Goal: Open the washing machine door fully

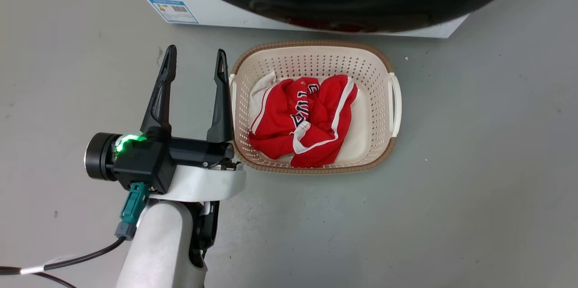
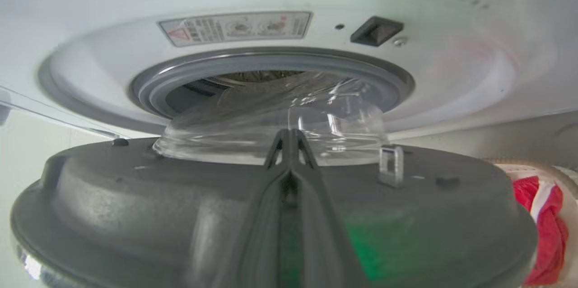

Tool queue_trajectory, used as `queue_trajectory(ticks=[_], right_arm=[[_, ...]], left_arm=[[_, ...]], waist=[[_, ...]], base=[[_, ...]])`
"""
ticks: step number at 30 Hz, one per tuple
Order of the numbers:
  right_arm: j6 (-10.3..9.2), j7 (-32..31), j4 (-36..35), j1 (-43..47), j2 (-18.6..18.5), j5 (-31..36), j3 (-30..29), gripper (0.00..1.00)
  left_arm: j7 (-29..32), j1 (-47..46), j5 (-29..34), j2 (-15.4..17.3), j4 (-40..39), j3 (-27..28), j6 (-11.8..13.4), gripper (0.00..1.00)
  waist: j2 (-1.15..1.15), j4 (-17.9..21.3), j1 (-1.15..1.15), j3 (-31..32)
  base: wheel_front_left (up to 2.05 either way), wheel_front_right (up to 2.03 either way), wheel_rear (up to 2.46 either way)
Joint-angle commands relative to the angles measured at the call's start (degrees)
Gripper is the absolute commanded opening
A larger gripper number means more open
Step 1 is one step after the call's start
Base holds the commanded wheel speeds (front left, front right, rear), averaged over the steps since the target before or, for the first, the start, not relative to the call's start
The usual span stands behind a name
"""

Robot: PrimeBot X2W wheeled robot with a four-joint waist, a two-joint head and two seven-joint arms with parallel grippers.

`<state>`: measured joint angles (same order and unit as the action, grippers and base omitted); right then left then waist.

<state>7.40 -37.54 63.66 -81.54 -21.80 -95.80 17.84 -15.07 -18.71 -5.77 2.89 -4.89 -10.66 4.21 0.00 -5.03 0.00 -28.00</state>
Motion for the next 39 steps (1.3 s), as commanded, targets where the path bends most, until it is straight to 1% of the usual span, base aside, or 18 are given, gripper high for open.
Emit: queue_trajectory(ticks=[1, 6, 12, 20, 30, 35, 39], right_arm=[[0.16, -2.6, -2.2, 1.9, 1.4, -1.1, 0.1, 0.0], [0.14, -6.8, -6.7, 7.0, 0.8, -2.3, 0.0, 0.0], [0.15, -10.1, -12.7, 14.9, 2.1, -4.5, -0.5, 0.0], [0.15, -13.1, -20.8, 25.3, 4.7, -6.4, 0.8, 0.0], [0.15, -14.4, -30.3, 36.0, 8.4, -8.2, 3.8, 0.0], [0.15, -13.3, -34.6, 40.5, 10.7, -7.4, 6.7, 0.0], [0.15, -12.0, -37.6, 43.7, 11.5, -6.7, 8.7, 0.0]], left_arm=[[-0.2, 0.7, 0.3, 0.0, 0.3, 0.0, -0.1, 1.0], [-0.2, 1.1, 0.5, 0.0, 1.1, -0.1, -0.3, 1.0], [-0.2, 2.8, -0.3, 0.0, 1.6, 0.5, 0.1, 1.0], [-0.2, 6.5, 0.7, 0.0, 2.7, 1.8, -0.6, 1.0], [-0.2, 11.3, 1.1, 0.0, 3.7, 3.1, -1.7, 1.0], [-0.2, 13.2, 0.7, 0.0, 3.8, 2.9, -2.3, 1.0], [-0.2, 14.7, 0.6, 0.0, 3.9, 2.8, -2.6, 1.0]], waist=[[0.0, 0.3, 0.0, 0.9], [0.0, 0.6, 0.0, 3.1], [0.0, 0.6, 0.0, 6.9], [0.0, 0.9, 0.0, 11.8], [0.0, -0.1, 0.0, 17.2], [0.0, -0.7, 0.0, 19.4], [0.0, -1.2, 0.0, 20.7]], base=[[0.0, 0.0, 0.0], [0.0, 0.0, 0.0], [0.0, 0.0, 0.0], [0.0, 0.0, 0.0], [0.0, 0.0, 0.0], [0.0, 0.0, 0.0], [0.0, 0.0, 0.0]])
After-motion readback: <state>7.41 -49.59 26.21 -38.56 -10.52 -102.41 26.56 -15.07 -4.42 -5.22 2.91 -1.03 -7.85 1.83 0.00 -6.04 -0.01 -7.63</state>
